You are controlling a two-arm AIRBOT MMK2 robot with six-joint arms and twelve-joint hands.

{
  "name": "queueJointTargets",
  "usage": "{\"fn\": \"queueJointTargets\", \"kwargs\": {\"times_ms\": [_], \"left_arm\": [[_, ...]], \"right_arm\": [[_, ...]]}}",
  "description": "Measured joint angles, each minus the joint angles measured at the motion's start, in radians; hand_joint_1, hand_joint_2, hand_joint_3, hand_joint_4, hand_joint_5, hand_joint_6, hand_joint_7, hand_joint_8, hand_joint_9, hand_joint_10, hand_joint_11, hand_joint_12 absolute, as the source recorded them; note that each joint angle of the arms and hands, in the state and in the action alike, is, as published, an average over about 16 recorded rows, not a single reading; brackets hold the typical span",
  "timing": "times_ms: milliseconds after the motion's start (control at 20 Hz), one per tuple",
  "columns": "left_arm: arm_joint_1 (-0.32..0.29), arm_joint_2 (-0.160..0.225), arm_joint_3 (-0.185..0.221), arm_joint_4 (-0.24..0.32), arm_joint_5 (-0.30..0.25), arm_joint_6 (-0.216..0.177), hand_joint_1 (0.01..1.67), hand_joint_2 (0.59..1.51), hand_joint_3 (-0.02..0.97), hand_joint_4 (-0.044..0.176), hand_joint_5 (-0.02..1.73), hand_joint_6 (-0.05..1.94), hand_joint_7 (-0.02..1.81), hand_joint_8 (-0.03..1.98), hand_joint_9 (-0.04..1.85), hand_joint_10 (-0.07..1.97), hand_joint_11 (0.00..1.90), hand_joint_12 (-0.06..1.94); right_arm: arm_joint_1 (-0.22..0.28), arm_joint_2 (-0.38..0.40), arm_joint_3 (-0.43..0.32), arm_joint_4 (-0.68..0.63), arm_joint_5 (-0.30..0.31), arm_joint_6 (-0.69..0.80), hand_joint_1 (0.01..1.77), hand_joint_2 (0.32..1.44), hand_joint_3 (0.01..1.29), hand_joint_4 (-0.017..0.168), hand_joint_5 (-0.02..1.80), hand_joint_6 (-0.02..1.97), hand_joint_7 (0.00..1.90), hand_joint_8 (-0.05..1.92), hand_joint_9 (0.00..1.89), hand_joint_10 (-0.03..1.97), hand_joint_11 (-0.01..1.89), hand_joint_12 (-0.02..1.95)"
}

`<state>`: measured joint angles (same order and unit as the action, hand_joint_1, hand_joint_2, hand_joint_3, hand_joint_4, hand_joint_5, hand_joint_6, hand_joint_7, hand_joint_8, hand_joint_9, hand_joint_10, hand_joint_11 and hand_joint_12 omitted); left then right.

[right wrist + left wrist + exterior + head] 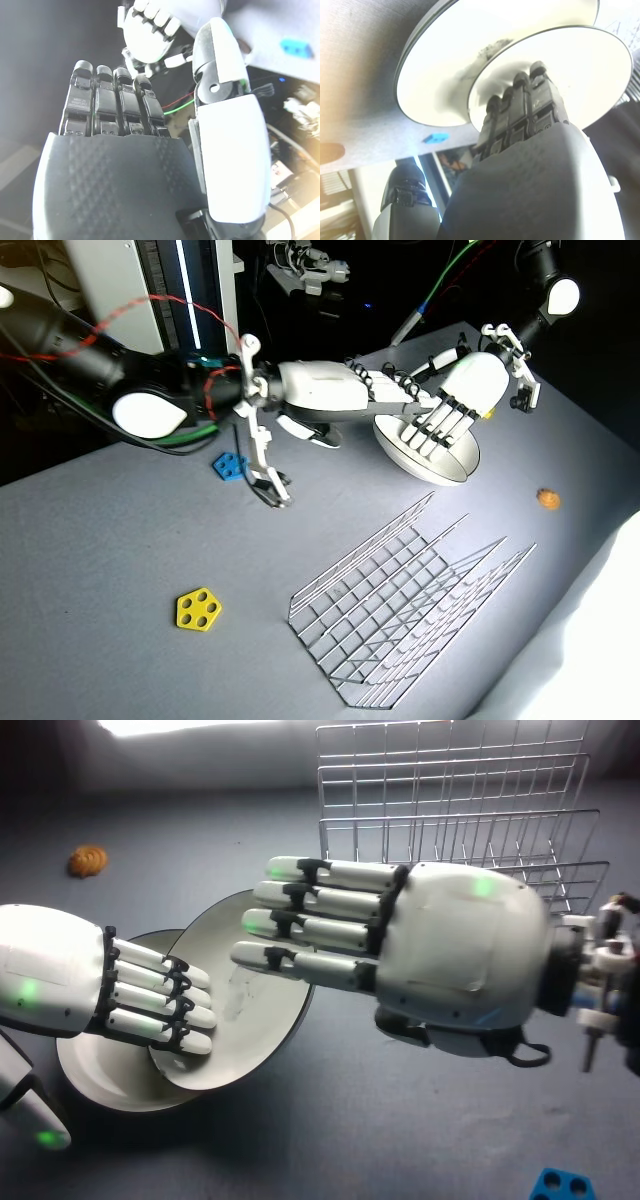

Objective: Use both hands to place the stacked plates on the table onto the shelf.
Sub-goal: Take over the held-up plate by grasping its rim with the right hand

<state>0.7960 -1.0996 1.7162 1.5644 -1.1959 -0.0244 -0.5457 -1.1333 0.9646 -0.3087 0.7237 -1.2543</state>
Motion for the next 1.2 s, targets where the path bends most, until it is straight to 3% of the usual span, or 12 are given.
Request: {"fn": "queueJointTargets", "kwargs": {"times_ms": [450, 1200], "left_arm": [[-0.006, -0.001, -0.006, 0.002, 0.006, -0.006, 0.02, 1.090, 0.018, -0.002, 0.01, 0.00, -0.01, -0.02, 0.02, 0.01, 0.01, -0.01], [-0.005, -0.002, -0.004, 0.002, 0.006, -0.007, 0.01, 1.100, 0.017, -0.004, 0.01, 0.00, -0.01, -0.02, 0.02, 0.01, 0.01, -0.01]], "right_arm": [[0.033, -0.170, 0.149, 0.011, -0.041, -0.038, 1.08, 1.14, 0.02, 0.007, 0.08, 0.02, 0.04, 0.01, 0.03, 0.00, 0.02, 0.17], [0.050, -0.344, 0.305, 0.026, -0.085, -0.051, 1.07, 1.17, 0.02, 0.007, 0.27, 0.02, 0.22, 0.01, 0.20, 0.03, 0.03, 0.81]]}}
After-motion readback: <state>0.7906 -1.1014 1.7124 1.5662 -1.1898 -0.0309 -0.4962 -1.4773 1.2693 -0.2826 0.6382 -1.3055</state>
